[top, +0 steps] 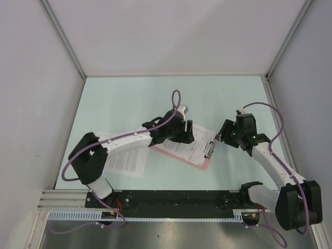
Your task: Put the files into the folder
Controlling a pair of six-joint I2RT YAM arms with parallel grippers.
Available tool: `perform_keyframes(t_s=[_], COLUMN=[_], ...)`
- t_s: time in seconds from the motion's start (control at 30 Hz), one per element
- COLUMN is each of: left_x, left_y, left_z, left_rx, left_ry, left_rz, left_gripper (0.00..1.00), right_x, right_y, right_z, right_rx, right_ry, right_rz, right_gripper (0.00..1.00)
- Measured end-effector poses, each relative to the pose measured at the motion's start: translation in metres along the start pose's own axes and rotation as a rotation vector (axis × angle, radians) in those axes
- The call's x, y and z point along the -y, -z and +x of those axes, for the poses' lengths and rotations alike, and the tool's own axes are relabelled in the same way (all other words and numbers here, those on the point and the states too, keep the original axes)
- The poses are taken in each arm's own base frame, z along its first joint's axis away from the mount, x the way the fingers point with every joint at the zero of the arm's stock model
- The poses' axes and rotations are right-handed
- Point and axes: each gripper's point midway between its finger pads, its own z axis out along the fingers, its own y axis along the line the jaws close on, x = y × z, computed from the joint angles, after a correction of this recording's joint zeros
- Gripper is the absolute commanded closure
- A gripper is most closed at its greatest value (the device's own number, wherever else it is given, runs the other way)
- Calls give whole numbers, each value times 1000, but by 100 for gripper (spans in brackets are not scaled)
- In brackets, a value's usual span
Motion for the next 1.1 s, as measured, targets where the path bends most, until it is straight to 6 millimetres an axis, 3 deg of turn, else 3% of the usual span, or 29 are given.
perform_keyframes(t_s=[0.1,0.23,0.4,0.57,0.73,0.83,0.93,1.1], left_x=[-32,-62,-38,-5,10,0,-12,-46], left_y=[-12,-30,-46,-75,-78,-57,-17,88], left_z=[13,73,76,63,62,66,55,-25], left_rx=[-49,-186,-165,-144,-138,-143,-108,160], left_ry=[14,34,69,105,109,103,92,142], left_rz=[-87,-161,-96,-2,27,-17,-65,-131], left_gripper=[31,32,33,33,17,11,6,2], right_x=[6,13,22,22,19,13,3,-38], right_y=[4,9,12,16,17,17,16,12], right_z=[20,34,37,33,31,27,24,32], right_rx=[-58,-92,-93,-71,-67,-61,-52,-41], right_ry=[7,1,-10,-11,10,26,41,107], right_rz=[76,151,212,214,196,169,122,2], right_gripper=[41,41,41,41,36,34,31,28])
